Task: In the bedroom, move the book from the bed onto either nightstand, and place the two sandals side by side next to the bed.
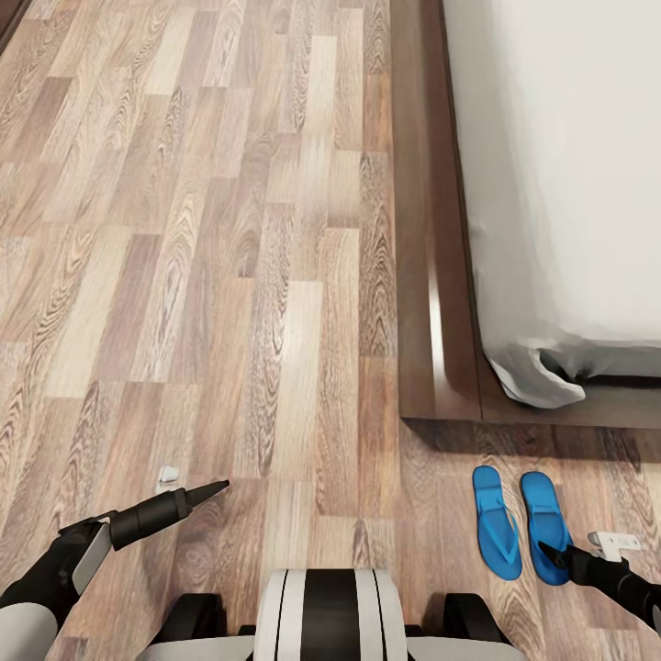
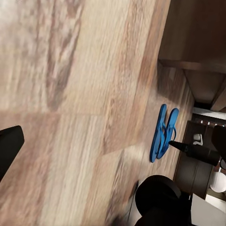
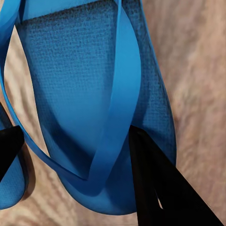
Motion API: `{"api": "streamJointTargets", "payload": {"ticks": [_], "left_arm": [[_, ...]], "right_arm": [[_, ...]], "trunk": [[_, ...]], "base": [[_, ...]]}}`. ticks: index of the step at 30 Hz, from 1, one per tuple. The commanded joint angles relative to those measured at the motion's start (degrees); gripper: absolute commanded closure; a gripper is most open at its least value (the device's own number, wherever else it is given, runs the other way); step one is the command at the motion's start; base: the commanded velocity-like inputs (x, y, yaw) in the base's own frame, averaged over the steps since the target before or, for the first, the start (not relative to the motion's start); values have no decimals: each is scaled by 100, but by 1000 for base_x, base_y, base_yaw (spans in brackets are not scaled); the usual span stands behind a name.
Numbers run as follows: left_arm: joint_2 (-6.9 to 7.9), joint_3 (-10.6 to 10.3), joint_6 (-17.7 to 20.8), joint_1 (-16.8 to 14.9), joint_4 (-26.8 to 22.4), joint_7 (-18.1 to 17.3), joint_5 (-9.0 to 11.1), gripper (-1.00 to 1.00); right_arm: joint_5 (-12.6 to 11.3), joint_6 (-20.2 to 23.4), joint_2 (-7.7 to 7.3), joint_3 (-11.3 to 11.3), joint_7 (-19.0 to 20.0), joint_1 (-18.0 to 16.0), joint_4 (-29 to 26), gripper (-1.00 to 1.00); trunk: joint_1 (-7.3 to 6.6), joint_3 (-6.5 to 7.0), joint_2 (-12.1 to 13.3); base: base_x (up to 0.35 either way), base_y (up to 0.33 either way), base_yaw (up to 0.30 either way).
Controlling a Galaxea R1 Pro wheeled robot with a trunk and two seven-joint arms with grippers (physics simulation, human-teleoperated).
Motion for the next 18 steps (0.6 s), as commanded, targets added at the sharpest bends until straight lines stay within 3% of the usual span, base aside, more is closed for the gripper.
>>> {"api": "streamJointTargets", "payload": {"ticks": [1, 8, 9, 18], "left_arm": [[-1, 0, 58, -4, 5, -16, 16, -100], [-1, 0, 58, -4, 6, -20, 21, -100], [-1, 0, 58, -4, 5, -20, 21, -100], [-1, 0, 58, -4, 3, -24, 22, -100]], "right_arm": [[4, 46, 9, -31, 45, 4, 16, 100], [-3, 46, 7, -33, 51, 4, 13, 100], [-1, 46, 7, -33, 52, 2, 13, -100], [-5, 46, 7, -33, 60, 3, 13, -100]], "trunk": [[1, -3, -1], [1, -3, -1], [1, -3, -1], [1, -3, -1]], "base": [[0, 0, 0], [0, 0, 0], [0, 0, 0], [0, 0, 0]]}}
